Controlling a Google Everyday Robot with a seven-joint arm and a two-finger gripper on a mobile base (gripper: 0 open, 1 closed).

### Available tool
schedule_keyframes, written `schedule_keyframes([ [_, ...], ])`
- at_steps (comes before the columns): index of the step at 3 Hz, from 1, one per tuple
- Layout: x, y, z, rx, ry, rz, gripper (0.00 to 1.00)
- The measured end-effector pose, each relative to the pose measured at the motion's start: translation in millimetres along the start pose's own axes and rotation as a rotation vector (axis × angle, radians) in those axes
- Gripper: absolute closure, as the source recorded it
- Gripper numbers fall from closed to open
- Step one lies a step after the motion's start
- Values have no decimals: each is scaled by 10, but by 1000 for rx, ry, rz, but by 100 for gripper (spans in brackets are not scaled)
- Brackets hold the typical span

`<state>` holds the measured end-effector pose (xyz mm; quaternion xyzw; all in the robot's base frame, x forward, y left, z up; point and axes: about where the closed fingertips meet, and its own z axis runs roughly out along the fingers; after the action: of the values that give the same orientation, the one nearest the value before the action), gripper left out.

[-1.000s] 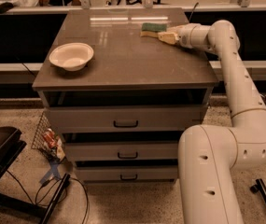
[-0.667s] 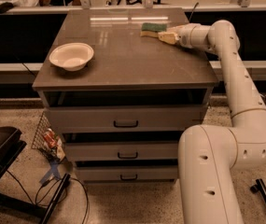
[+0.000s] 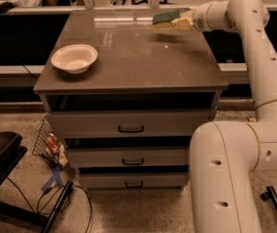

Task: Place sponge into paper bowl

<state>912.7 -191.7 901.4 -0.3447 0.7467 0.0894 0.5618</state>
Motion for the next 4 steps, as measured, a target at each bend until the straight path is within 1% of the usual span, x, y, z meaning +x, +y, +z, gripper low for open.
schedule_keyframes([
  [1,-455,-33,-519,17,49,-23,100],
  [2,-455,-32,-518,17,49,-23,100],
  [3,-468,90,-461,-13,68,-10,100],
  [4,-564,243,-486,-44,97,8,100],
])
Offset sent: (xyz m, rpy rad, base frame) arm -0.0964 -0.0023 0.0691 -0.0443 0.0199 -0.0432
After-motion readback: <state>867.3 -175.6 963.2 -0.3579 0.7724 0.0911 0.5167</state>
